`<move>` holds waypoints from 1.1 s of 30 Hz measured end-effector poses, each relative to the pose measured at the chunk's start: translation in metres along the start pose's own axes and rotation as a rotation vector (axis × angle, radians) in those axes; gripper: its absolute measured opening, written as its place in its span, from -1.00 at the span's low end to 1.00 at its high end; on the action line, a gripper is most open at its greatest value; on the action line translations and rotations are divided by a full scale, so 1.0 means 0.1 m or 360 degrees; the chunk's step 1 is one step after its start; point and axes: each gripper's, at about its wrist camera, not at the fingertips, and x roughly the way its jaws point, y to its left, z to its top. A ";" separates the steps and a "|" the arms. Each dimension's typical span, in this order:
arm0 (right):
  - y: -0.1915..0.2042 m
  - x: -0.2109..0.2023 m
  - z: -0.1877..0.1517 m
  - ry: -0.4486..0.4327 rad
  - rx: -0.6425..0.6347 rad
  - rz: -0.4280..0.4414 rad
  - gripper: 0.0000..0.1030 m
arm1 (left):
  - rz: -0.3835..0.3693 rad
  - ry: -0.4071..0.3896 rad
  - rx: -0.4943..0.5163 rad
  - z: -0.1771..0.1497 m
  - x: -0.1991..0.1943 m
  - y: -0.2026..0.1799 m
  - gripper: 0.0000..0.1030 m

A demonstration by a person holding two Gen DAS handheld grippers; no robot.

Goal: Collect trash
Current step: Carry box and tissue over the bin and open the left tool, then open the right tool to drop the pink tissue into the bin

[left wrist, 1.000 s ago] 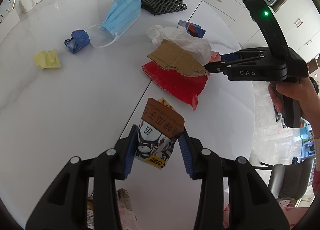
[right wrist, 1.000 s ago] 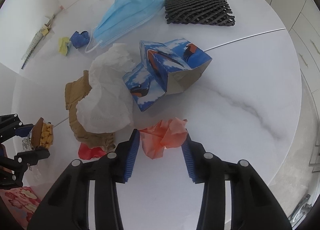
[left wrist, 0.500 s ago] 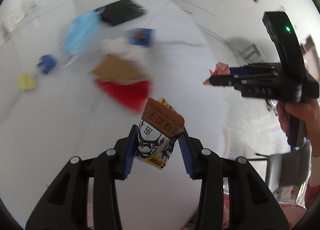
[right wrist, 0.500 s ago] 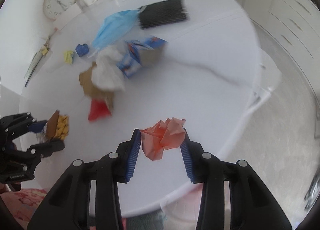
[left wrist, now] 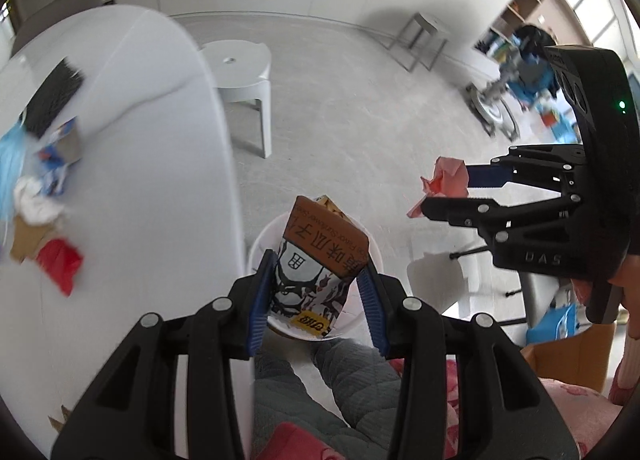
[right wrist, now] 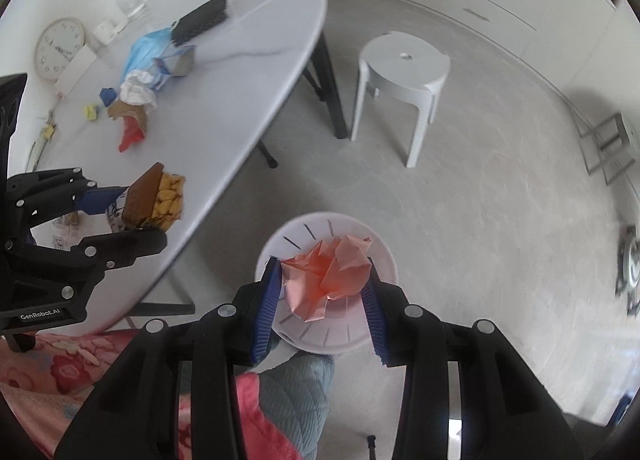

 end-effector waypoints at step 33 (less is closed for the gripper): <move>-0.12 0.15 -0.11 0.0072 -0.0057 0.0042 -0.07 | 0.0182 -0.0016 -0.0042 0.08 -0.05 -0.17 0.85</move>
